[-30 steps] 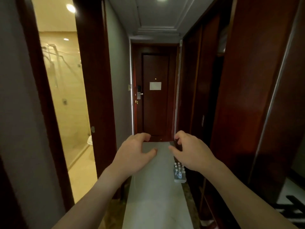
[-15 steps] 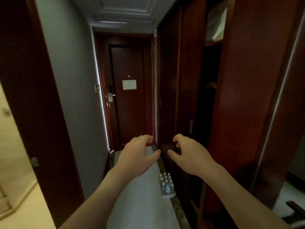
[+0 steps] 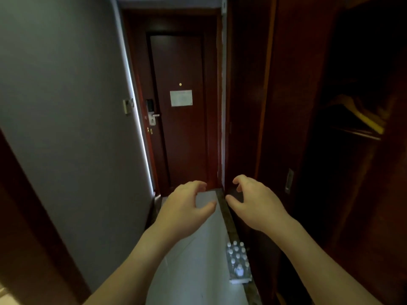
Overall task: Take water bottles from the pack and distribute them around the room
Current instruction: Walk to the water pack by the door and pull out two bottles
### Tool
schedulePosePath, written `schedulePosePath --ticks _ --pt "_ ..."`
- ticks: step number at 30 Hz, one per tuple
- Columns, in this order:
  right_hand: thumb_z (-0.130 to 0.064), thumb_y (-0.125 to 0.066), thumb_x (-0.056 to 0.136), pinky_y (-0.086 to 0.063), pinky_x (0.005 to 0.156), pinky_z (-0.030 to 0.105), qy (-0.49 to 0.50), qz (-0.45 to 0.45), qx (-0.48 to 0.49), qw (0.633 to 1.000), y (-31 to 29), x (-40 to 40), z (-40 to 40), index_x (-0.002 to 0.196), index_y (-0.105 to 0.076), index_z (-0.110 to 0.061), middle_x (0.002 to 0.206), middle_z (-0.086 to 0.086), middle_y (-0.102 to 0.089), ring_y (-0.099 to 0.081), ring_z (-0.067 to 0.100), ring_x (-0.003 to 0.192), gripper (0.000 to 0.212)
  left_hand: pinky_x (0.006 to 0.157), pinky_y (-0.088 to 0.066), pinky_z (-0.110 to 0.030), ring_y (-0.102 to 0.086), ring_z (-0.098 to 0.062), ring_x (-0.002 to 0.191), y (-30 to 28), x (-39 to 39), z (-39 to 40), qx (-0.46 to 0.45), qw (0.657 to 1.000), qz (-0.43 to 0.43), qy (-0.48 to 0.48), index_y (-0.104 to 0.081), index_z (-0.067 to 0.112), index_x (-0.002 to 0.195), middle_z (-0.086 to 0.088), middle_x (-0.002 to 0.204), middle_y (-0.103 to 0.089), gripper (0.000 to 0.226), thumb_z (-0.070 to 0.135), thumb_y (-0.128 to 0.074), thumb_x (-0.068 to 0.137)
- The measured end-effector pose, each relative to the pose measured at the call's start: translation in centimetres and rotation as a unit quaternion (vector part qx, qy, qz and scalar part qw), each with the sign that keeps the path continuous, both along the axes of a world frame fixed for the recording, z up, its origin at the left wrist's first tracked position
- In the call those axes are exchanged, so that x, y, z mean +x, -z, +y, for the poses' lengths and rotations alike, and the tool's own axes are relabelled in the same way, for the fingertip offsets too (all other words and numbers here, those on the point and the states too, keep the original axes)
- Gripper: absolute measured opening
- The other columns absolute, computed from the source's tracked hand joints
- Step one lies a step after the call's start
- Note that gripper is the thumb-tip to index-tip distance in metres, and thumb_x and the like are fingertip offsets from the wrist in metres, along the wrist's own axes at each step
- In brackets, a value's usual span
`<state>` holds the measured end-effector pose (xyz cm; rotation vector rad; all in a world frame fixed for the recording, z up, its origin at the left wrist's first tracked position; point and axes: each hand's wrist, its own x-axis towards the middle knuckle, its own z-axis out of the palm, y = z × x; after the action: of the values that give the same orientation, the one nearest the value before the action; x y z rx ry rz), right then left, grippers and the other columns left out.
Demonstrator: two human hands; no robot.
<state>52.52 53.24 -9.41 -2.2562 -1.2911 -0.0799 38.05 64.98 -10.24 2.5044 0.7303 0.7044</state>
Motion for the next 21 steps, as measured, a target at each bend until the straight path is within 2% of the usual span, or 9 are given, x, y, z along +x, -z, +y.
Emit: schedulePosePath --ticks 6,11,15,21 --pt "-0.046 -0.058 0.089 -0.053 0.082 0.035 0.027 0.02 -0.049 0.998 4.7 5.9 10.4 0.126 -0.05 -0.024 0.116 -0.005 -0.061 -0.06 0.016 0.101 0.044 0.097 -0.049 -0.03 -0.057 -0.008 0.114 4.9 7.1 10.9 -0.016 0.999 0.028 0.022 -0.056 0.025 0.132 0.011 0.124 -0.063 0.053 0.049 -0.064 0.086" --pt "-0.046 -0.058 0.09 -0.046 0.077 0.027 0.078 0.055 -0.075 0.993 8.2 10.7 17.8 0.134 -0.048 -0.021 0.123 -0.004 -0.061 -0.06 0.015 0.105 0.051 0.094 -0.049 -0.03 -0.059 -0.012 0.114 9.0 13.1 20.1 -0.058 0.994 0.055 0.072 -0.056 0.023 0.133 0.006 0.126 -0.063 0.053 0.046 -0.065 0.086" --pt "-0.043 -0.059 0.09 -0.043 0.075 0.025 0.128 0.083 -0.092 0.984 11.0 14.8 22.3 0.133 -0.05 -0.022 0.125 -0.003 -0.062 -0.061 0.016 0.108 0.049 0.093 -0.047 -0.027 -0.059 -0.015 0.116 11.8 18.6 25.9 -0.095 0.985 0.086 0.114 -0.056 0.019 0.135 0.001 0.13 -0.064 0.055 0.042 -0.066 0.087" --pt "-0.041 -0.062 0.089 -0.048 0.077 0.027 0.196 0.141 -0.104 0.965 17.4 22.0 26.3 0.131 -0.052 -0.023 0.12 -0.004 -0.064 -0.063 0.015 0.102 0.046 0.095 -0.052 -0.035 -0.059 -0.014 0.115 17.8 27.0 31.0 -0.124 0.973 0.128 0.149 -0.058 0.022 0.132 0.004 0.128 -0.064 0.052 0.045 -0.064 0.086"
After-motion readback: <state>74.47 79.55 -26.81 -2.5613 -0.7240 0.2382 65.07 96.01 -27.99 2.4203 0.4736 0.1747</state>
